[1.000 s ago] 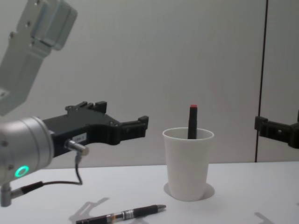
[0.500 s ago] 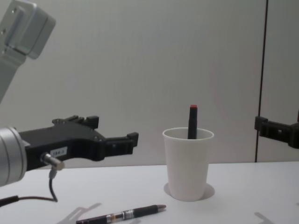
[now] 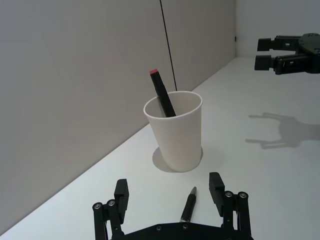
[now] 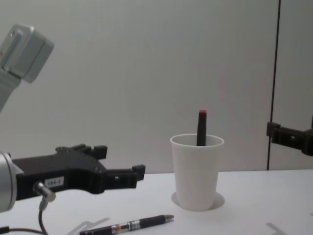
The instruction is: Place the pen into the pen holder.
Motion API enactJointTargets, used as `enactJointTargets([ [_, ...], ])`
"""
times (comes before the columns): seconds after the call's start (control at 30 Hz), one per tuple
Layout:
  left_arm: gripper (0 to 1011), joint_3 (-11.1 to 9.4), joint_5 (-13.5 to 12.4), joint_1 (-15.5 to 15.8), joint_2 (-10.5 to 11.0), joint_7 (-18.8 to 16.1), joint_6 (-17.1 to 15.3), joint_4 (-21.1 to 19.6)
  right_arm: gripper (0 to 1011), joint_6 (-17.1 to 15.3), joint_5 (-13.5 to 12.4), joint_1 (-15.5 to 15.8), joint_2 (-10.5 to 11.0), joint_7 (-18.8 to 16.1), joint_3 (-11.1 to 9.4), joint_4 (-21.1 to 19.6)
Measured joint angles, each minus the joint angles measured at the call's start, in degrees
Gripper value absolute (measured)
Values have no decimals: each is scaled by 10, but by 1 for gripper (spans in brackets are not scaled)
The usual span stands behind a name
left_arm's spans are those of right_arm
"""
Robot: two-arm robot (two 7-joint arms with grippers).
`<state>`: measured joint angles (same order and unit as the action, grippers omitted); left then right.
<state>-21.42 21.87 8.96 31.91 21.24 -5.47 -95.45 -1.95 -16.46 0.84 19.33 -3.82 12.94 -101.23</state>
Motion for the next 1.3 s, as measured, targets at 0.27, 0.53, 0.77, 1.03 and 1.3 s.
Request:
enactJointTargets([
  [0.27,1001,0,1,8,-2,33,-8,25,1002,0,0,0,0,0,0,0],
  [0.53,1001,-1,2,16,-5,59,-14,46,1001,0,0,0,0,0,0,0],
  [0.77,1001,-2,3,21,-7,81,-20,61,1001,0,0,0,0,0,0,0],
  [1.03,1001,-5,2,26,-10,101,-26,78,1001,0,0,0,0,0,0,0],
  [1.3,1001,-8,-4,31,-14,111,-32,90,1001,0,0,0,0,0,0,0],
])
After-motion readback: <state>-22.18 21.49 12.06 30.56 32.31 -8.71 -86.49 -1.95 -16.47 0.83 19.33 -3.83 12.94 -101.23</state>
